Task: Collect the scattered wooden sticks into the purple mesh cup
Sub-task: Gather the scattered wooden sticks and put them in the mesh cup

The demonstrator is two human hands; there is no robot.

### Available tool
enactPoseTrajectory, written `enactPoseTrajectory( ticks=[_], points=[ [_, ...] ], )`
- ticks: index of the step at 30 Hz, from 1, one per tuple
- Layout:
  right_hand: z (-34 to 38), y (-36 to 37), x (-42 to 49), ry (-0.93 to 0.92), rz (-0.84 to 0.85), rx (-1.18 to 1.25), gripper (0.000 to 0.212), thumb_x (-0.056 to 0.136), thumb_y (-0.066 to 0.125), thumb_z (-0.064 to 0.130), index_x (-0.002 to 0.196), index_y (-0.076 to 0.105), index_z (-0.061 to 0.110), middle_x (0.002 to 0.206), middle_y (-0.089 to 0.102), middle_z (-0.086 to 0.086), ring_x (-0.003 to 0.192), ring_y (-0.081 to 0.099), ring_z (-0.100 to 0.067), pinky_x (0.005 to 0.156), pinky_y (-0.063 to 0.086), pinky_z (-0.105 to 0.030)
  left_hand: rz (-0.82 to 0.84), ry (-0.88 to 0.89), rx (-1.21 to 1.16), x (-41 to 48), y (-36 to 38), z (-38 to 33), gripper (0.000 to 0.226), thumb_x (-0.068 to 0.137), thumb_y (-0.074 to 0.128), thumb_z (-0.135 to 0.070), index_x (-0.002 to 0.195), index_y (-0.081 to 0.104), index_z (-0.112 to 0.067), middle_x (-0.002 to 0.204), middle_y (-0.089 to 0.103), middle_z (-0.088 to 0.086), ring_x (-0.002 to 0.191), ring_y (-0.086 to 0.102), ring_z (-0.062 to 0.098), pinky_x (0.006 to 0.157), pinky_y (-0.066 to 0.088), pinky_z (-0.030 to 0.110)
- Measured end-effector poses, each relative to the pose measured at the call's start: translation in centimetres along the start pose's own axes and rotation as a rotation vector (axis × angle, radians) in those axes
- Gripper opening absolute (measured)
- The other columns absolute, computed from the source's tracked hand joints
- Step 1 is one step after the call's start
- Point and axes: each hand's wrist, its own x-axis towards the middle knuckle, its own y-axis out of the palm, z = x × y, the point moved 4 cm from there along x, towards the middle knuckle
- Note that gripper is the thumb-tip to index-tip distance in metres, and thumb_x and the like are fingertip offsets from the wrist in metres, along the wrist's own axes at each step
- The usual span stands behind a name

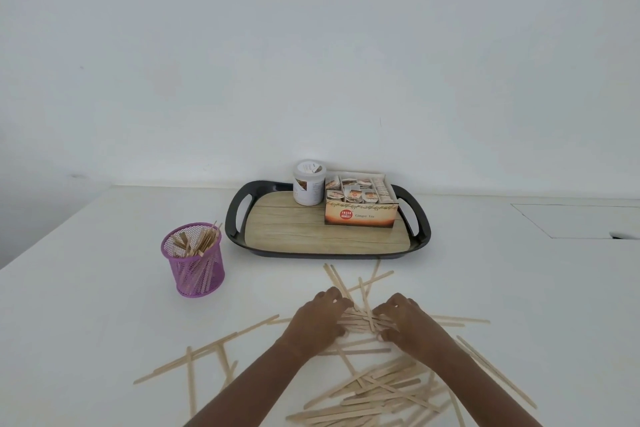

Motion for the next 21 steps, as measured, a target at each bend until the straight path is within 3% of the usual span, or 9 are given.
enactPoseTrajectory(
  ticks=[4, 8, 12, 15, 18, 21],
  points=[
    [0.2, -0.2, -0.1, -0.033, -0.025, 0.013, 0.039, 0.089, 0.054, 0.026, 0.127, 0.048, 0.019, 0.132, 0.044, -0.002, 0.122, 0.04, -0.016, 0.101, 0.036, -0.025, 0.079, 0.084, 0.119, 0.8, -0.3, 0.4, 0.065, 0.091, 0.052, -0.035, 0.145, 0.021, -0.018, 0.158, 0.013, 0.004, 0.145, 0.013, 0.021, 0.118, 0.017, 0.036],
    [0.2, 0.0, -0.4, -0.031, 0.033, 0.01, 0.061, 0.087, 0.054, 0.042, 0.138, 0.031, 0.016, 0.144, 0.033, -0.002, 0.132, 0.033, -0.018, 0.107, 0.033, -0.03, 0.263, 0.102, 0.221, 1.6, -0.5, 1.3, 0.075, 0.09, 0.047, -0.049, 0.147, 0.011, -0.016, 0.159, 0.005, 0.007, 0.147, 0.002, 0.024, 0.119, 0.002, 0.04],
    [0.7, 0.6, -0.8, -0.022, 0.099, 0.003, 0.073, 0.08, 0.061, 0.047, 0.139, 0.03, 0.017, 0.151, 0.022, -0.004, 0.138, 0.024, -0.021, 0.11, 0.03, -0.034, 0.287, 0.079, 0.22, 1.1, -1.0, 1.8, 0.079, 0.086, 0.037, -0.064, 0.147, 0.017, -0.018, 0.158, 0.01, 0.007, 0.145, 0.012, 0.026, 0.118, 0.01, 0.04],
    [1.2, 0.7, -1.0, -0.033, 0.085, -0.026, 0.069, 0.081, 0.061, 0.044, 0.138, 0.034, 0.018, 0.149, 0.024, -0.003, 0.136, 0.026, -0.021, 0.107, 0.034, -0.034, 0.282, 0.078, 0.282, 0.1, -1.5, 2.0, 0.097, 0.068, 0.028, -0.08, 0.145, 0.023, -0.02, 0.154, 0.019, 0.006, 0.139, 0.026, 0.029, 0.114, 0.022, 0.04],
    [1.7, 0.6, -1.1, -0.048, 0.034, -0.029, 0.056, 0.086, 0.057, 0.037, 0.135, 0.039, 0.016, 0.142, 0.033, -0.002, 0.129, 0.033, -0.018, 0.101, 0.039, -0.029, 0.24, 0.076, 0.311, -0.9, -1.6, 2.2, 0.078, 0.079, 0.052, -0.063, 0.141, 0.03, -0.02, 0.144, 0.031, 0.008, 0.127, 0.038, 0.028, 0.106, 0.034, 0.039],
    [2.2, 0.6, -1.1, -0.073, -0.007, -0.065, 0.045, 0.09, 0.052, 0.031, 0.131, 0.043, 0.016, 0.136, 0.039, -0.003, 0.124, 0.037, -0.017, 0.097, 0.04, -0.026, 0.173, 0.053, 0.301, -1.5, -2.0, 2.0, 0.062, 0.084, 0.054, -0.054, 0.131, 0.042, -0.015, 0.13, 0.042, 0.01, 0.114, 0.046, 0.026, 0.094, 0.042, 0.037]
  ],
)
